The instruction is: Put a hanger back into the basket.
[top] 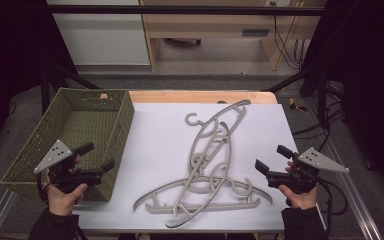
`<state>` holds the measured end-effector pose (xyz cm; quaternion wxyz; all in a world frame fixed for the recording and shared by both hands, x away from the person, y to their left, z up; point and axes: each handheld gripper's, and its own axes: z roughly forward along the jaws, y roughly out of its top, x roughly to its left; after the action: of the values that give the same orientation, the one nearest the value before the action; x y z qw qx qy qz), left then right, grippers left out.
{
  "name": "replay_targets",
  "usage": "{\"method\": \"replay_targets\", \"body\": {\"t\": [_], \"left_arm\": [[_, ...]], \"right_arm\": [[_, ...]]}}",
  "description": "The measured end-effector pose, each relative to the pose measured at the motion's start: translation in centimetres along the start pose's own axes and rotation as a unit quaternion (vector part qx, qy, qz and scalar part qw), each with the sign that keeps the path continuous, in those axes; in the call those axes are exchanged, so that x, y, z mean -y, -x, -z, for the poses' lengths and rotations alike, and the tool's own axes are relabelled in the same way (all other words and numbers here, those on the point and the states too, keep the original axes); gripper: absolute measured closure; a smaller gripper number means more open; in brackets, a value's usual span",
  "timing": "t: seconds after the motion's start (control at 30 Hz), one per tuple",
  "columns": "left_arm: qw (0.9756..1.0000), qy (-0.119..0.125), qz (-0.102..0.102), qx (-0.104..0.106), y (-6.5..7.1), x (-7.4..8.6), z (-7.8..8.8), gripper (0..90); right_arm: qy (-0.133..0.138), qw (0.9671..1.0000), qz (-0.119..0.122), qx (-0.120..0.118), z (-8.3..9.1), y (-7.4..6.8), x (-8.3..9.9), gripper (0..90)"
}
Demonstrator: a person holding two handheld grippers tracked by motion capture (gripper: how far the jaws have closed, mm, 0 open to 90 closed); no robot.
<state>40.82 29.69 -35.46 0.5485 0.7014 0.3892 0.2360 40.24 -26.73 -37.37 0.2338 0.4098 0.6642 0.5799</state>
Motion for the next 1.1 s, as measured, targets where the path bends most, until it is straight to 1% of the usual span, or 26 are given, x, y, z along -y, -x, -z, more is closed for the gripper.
{"method": "replay_targets", "body": {"t": [0.17, 0.3, 0.37, 0.43, 0.47, 0.5, 0.53, 0.6, 0.63, 0.67, 0.7, 0.77, 0.8, 0.83, 0.87, 0.9, 0.93, 0.97, 1.0, 1.03, 1.07, 1.1], "left_arm": [[1.0000, 0.000, -0.005, 0.001, 0.4, -0.1, -0.1, 4.5], [0.9999, -0.005, -0.008, 0.008, 0.9, -0.1, -0.3, 4.4], [0.9998, -0.009, -0.014, 0.011, 1.3, -0.1, -0.7, 4.5], [0.9997, -0.013, -0.015, 0.015, 1.6, -0.1, -1.0, 4.5], [0.9996, -0.015, -0.015, 0.017, 1.8, -0.1, -1.1, 4.6], [0.9996, -0.015, -0.015, 0.017, 1.8, -0.1, -1.1, 4.8], [0.9994, -0.019, -0.014, 0.024, 2.3, 0.0, -1.5, 4.9], [0.9993, -0.021, -0.015, 0.026, 2.5, 0.0, -1.7, 5.0], [0.9990, -0.028, -0.018, 0.029, 3.1, 0.1, -2.1, 5.4], [0.9990, -0.028, -0.018, 0.029, 3.1, 0.1, -2.1, 5.4], [0.9985, -0.036, -0.021, 0.035, 3.7, 0.3, -2.6, 5.4], [0.9979, -0.044, -0.025, 0.041, 4.3, 0.4, -3.0, 5.4], [0.9979, -0.044, -0.025, 0.041, 4.3, 0.4, -3.0, 5.5], [0.9974, -0.049, -0.027, 0.044, 4.9, 0.5, -3.4, 5.7], [0.9974, -0.049, -0.027, 0.044, 4.9, 0.5, -3.4, 5.8], [0.9966, -0.056, -0.031, 0.053, 5.5, 0.6, -3.8, 6.0], [0.9961, -0.059, -0.033, 0.057, 5.8, 0.6, -4.0, 6.1], [0.9958, -0.061, -0.035, 0.059, 6.1, 0.7, -4.2, 6.3], [0.9958, -0.061, -0.035, 0.059, 6.1, 0.7, -4.2, 6.5], [0.9953, -0.065, -0.038, 0.061, 6.4, 0.8, -4.4, 6.5], [0.9940, -0.072, -0.044, 0.069, 7.1, 0.9, -4.8, 6.6], [0.9933, -0.077, -0.047, 0.072, 7.4, 0.9, -5.1, 6.7]], "right_arm": [[0.002, 1.0000, 0.000, 0.003, 0.0, 0.0, 0.0, 4.0], [-0.001, 1.0000, 0.001, 0.002, -0.1, -0.1, 0.1, 4.0], [-0.005, 1.0000, 0.003, 0.001, -0.2, -0.1, 0.1, 4.0], [-0.006, 1.0000, 0.002, 0.002, -0.3, -0.2, 0.1, 4.0], [-0.007, 1.0000, 0.005, 0.001, -0.3, -0.3, 0.1, 4.0], [-0.007, 1.0000, 0.005, 0.001, -0.3, -0.3, 0.1, 4.0], [-0.006, 1.0000, 0.004, -0.001, -0.3, -0.3, 0.1, 4.1], [-0.007, 1.0000, 0.006, -0.002, -0.4, -0.3, 0.1, 4.1], [-0.009, 0.9999, 0.005, -0.003, -0.5, -0.4, 0.1, 4.1], [-0.009, 0.9999, 0.005, -0.003, -0.5, -0.4, 0.1, 4.1], [-0.011, 0.9999, 0.004, -0.002, -0.6, -0.5, 0.1, 4.2], [-0.010, 0.9999, 0.007, -0.002, -0.7, -0.6, 0.1, 4.2], [-0.010, 0.9999, 0.007, -0.002, -0.7, -0.6, 0.1, 4.2], [-0.014, 0.9999, 0.009, -0.003, -0.7, -0.7, 0.1, 4.2], [-0.014, 0.9999, 0.009, -0.003, -0.7, -0.7, 0.1, 4.2], [-0.015, 0.9998, 0.013, -0.003, -0.8, -0.7, 0.2, 4.2], [-0.016, 0.9998, 0.012, -0.004, -0.8, -0.8, 0.2, 4.2], [-0.016, 0.9998, 0.011, -0.004, -0.9, -0.8, 0.2, 4.1], [-0.018, 0.9998, 0.013, -0.003, -0.9, -0.8, 0.2, 4.1], [-0.018, 0.9998, 0.013, -0.003, -0.9, -0.8, 0.2, 4.1], [-0.020, 0.9997, 0.011, -0.004, -0.9, -0.9, 0.2, 4.1], [-0.020, 0.9997, 0.013, -0.003, -1.0, -0.9, 0.2, 4.1]]}}
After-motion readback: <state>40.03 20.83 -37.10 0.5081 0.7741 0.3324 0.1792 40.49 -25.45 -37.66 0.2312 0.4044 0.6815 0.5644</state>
